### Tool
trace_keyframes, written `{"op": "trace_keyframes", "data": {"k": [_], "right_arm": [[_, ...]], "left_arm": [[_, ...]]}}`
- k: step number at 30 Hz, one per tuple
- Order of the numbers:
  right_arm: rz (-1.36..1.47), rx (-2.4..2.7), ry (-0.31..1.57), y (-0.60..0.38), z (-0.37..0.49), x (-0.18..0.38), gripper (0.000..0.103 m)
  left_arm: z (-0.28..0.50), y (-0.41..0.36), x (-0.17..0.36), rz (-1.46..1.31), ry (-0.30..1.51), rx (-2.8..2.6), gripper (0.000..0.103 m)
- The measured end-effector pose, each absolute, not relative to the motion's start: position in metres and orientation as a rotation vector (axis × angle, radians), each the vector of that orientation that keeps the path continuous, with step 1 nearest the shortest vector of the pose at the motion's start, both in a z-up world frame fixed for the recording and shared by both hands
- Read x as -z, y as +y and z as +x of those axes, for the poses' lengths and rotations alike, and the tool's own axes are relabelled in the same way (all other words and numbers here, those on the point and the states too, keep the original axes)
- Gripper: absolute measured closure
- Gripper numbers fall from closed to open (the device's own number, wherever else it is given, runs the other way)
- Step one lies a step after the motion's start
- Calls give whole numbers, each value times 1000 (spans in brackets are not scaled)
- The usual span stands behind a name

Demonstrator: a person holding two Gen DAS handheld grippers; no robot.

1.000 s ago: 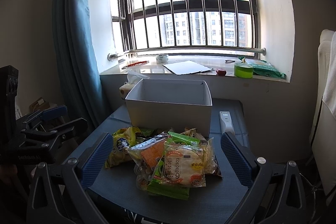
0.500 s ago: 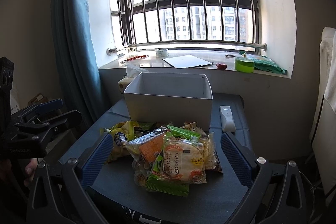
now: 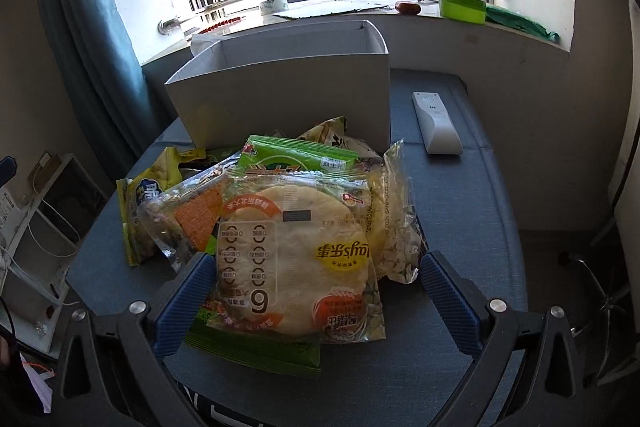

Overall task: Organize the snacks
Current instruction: 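Drop flatbread packet from right tool while left tool drops seaweed packet into box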

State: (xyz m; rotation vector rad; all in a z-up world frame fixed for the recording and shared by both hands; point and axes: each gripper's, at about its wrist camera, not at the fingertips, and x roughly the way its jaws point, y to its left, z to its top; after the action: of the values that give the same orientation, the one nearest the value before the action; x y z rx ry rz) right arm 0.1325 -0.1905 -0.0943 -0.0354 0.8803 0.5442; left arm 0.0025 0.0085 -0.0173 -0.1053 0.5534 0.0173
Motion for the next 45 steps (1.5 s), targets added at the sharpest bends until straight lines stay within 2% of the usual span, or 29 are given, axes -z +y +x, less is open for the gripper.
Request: {"op": "trace_keyframes", "data": {"k": [2,4,6,8,15,27,32,33,34,35,36,37,45], "right_arm": [[8,-561,889,-193,135,97,1],[10,-555,891,-194,136,98,21],[17,-553,889,-195,136,95,24],[38,-577,894,-197,137,93,34],[87,-571,818,-216,132,69,35],[160,-448,664,-292,100,21,35],[183,-436,654,-310,93,21,35],[187,-436,657,-312,93,22,35],[194,-439,660,-313,93,23,35],[201,-441,663,-314,93,24,35],[205,-445,667,-314,94,25,35],[205,-447,670,-314,95,27,35],[198,-484,692,-303,98,35,35]], "left_arm": [[3,9,20,-108,559,-20,0],[4,11,22,-114,565,-18,0],[5,10,23,-117,569,-17,0],[6,10,24,-114,573,-17,0],[24,-10,36,-77,623,17,0],[108,-143,78,191,791,19,0],[134,-163,104,278,862,-46,0],[136,-163,108,282,878,-39,4],[137,-163,111,284,888,-32,26],[138,-162,115,281,908,-27,32],[138,-159,115,269,914,-21,44],[136,-156,113,246,904,-1,82],[119,-115,86,49,822,133,88]]}}
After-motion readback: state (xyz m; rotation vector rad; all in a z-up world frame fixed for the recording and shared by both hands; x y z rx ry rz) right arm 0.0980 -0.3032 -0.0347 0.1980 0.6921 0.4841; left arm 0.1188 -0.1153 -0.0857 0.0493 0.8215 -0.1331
